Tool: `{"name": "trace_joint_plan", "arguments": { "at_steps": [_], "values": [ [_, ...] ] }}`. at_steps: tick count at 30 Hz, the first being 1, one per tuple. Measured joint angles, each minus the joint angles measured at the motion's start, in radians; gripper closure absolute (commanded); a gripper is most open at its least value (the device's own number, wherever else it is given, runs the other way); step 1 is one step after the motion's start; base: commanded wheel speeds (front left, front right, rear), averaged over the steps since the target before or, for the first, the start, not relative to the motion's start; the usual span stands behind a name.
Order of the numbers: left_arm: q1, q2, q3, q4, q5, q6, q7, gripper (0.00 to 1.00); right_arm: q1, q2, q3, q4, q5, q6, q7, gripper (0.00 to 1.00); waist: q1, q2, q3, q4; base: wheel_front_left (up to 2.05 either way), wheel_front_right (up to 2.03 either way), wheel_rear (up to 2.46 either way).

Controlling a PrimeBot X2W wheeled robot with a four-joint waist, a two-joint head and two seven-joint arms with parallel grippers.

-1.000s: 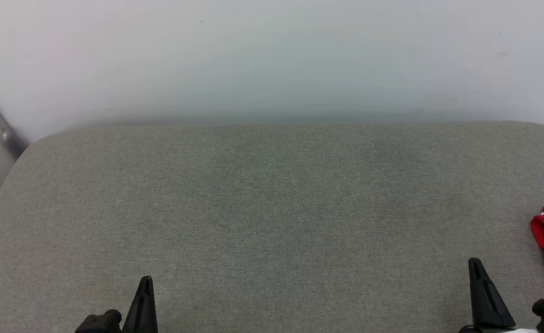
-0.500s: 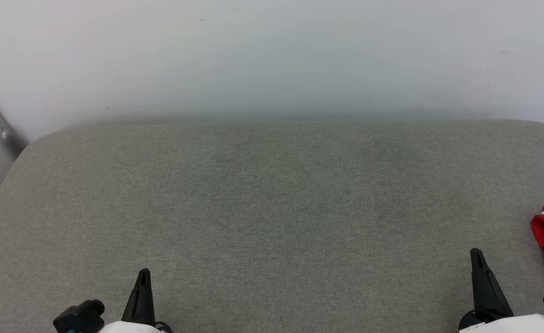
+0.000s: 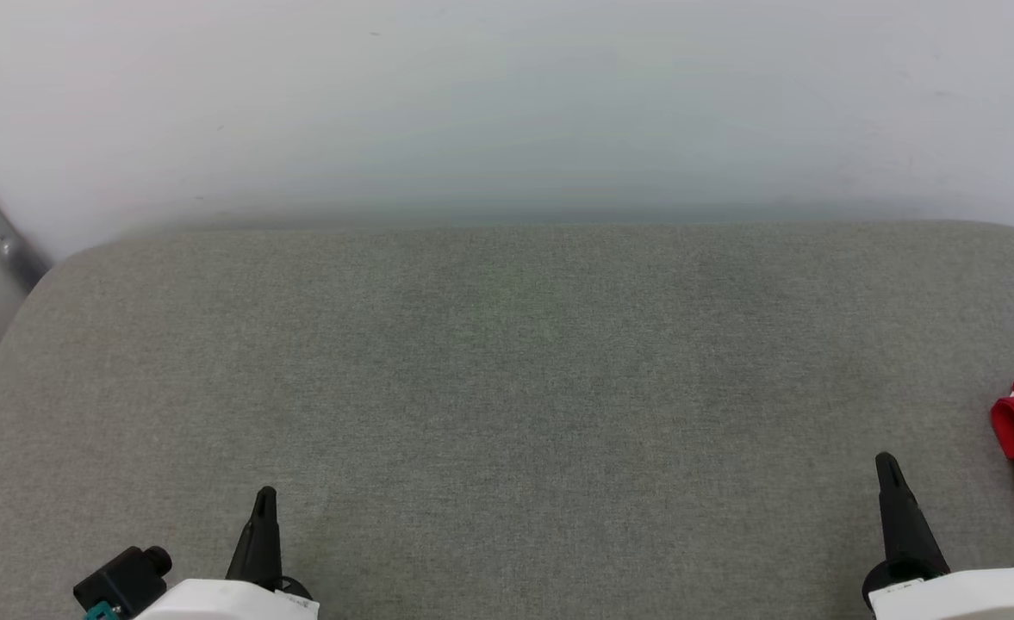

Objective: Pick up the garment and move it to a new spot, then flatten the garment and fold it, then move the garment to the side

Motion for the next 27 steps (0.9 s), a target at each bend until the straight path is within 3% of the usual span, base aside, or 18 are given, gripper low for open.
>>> {"name": "trace_joint_plan", "arguments": {
  "at_steps": [27],
  "values": [
    [-0.068, -0.001, 0.038, 0.037, -0.34, -0.047, 0.077, 1.0, -0.076, -0.004, -0.009, 0.044, 0.321, 0.0, 0.076, 1.0, 0.0, 0.0, 0.008, -0.003, 0.0, 0.0, 0.0]
  ]
}}
